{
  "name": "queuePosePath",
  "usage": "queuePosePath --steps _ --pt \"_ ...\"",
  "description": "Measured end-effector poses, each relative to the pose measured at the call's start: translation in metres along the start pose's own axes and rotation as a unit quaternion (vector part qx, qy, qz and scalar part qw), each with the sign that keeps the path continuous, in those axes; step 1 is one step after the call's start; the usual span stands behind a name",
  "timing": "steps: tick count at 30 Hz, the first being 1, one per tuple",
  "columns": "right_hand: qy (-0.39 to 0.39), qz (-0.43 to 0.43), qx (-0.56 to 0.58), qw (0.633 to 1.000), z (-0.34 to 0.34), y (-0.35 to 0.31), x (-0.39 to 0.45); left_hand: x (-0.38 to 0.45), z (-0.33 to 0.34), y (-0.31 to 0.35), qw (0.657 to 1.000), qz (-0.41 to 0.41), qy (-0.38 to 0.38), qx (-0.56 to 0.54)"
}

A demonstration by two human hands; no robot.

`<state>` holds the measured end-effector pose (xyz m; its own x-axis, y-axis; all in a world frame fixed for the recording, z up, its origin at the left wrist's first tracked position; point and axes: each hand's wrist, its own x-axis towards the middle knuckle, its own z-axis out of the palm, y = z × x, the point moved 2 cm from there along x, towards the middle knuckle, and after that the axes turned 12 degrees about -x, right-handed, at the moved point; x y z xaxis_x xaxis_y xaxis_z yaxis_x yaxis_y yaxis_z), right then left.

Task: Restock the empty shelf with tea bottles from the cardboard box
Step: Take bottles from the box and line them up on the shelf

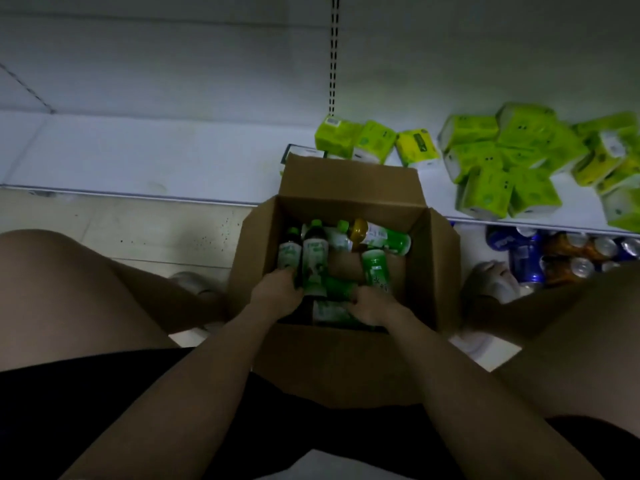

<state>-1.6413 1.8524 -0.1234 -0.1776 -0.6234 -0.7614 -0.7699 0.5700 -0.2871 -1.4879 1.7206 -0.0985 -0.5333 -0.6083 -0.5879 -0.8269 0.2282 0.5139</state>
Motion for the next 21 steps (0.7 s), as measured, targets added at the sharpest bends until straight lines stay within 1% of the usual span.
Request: queuePosePath --steps 3,8,10,12,15,18,21 --pt "-0.016 -0.005 -0.033 0.999 0.011 -0.001 0.016 0.016 0.01 -0.009 0.999 -0.008 -0.023 -0.034" --pt "-0.044 0.003 -0.039 0.998 0.024 0.001 0.048 0.05 0.013 -0.005 0.985 -0.013 -0.009 -0.171" --pt "-0.062 0.008 -0.027 0.998 0.03 0.001 0.059 0.067 0.018 -0.001 0.98 -0.029 0.002 -0.198" --pt "-0.083 0.009 -0.028 0.996 0.036 0.003 0.068 0.079 0.028 0.002 0.976 -0.053 0.003 -0.211" --pt "-0.107 0.015 -0.046 0.993 0.042 0.006 0.079 0.089 0.05 0.003 0.974 -0.069 -0.018 -0.215" --pt "-0.107 0.011 -0.05 0.993 0.044 0.007 0.084 0.097 0.065 0.004 0.98 -0.08 -0.007 -0.184" --pt "-0.104 0.007 -0.106 0.989 0.043 0.007 0.088 0.113 0.067 0.004 0.985 -0.082 -0.012 -0.151"
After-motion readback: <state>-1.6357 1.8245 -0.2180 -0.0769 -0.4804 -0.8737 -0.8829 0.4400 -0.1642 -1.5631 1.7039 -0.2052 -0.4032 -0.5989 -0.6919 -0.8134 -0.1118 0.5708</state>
